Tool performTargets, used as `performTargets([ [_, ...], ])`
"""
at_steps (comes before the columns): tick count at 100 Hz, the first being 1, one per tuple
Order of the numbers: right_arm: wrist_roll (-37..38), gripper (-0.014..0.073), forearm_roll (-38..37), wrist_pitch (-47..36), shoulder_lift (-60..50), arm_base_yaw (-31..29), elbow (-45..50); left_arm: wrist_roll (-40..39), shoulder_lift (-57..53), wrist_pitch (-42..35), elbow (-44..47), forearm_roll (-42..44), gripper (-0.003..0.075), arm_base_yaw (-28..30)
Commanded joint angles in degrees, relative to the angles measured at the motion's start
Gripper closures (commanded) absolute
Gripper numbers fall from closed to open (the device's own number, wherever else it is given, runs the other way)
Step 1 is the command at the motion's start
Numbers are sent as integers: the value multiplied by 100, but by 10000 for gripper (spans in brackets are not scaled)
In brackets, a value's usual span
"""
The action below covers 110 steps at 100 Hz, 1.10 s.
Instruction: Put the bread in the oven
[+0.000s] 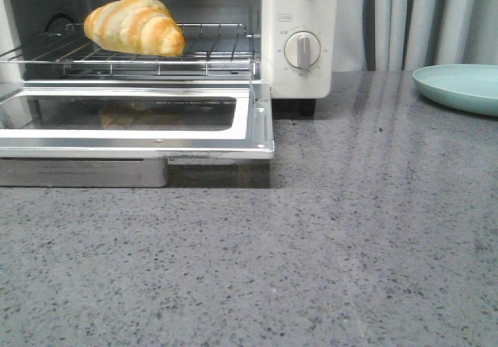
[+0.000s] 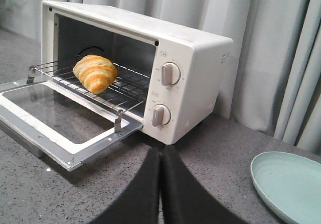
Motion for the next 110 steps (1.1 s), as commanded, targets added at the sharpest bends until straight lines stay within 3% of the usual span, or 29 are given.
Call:
performTargets([
  [1, -35, 642, -74, -424, 59, -22, -144, -39, -166, -247, 134, -46, 741, 17],
  [22, -35, 642, -133, -146, 59, -33, -127, -39, -166, -247, 134, -46, 741, 17],
  [35, 85, 642, -928, -196, 56, -224, 109, -39, -166, -247, 134, -46, 741, 17],
  [52, 1265, 642, -1149, -545, -25, -1042, 906, -39, -166, -247, 134, -46, 741, 17],
  [75, 1280, 642, -1149, -1509, -651, -2087, 2276, -39, -166, -247, 134, -46, 741, 17],
  [83, 1280, 642, -1125, -743, -957, -2201, 2249, -39, -166, -247, 134, -46, 741, 17],
  [110, 1280, 642, -1013, 33, -934, -2256, 2281, -39, -166, -247, 134, -46, 741, 17],
])
